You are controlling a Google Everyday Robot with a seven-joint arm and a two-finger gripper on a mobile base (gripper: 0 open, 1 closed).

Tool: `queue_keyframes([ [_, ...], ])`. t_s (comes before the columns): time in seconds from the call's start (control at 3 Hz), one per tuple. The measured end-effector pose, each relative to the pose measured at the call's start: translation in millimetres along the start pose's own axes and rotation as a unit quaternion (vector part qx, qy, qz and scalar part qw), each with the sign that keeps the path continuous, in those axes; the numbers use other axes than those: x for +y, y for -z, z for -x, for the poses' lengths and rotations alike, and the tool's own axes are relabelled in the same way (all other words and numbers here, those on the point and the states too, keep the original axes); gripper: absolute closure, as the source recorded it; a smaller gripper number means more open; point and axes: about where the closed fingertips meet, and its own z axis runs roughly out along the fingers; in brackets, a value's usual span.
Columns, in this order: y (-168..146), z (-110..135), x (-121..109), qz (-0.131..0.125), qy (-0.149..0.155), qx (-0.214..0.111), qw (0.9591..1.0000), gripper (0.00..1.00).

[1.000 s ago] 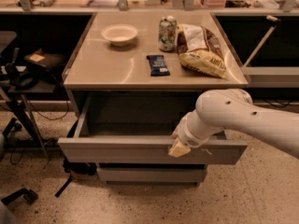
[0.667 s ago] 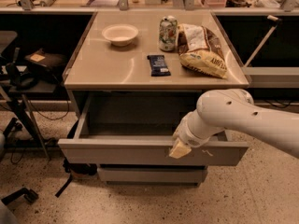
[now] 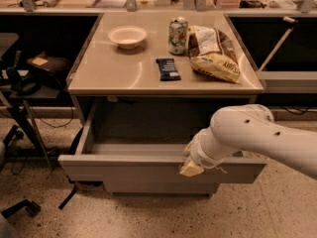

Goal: Open top drawer

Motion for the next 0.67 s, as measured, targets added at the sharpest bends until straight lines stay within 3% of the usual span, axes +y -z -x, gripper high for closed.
queue_keyframes([
  [0.67, 2.9, -3.6, 12.1, 0.0, -0.005, 0.002, 1.0, 1.0],
])
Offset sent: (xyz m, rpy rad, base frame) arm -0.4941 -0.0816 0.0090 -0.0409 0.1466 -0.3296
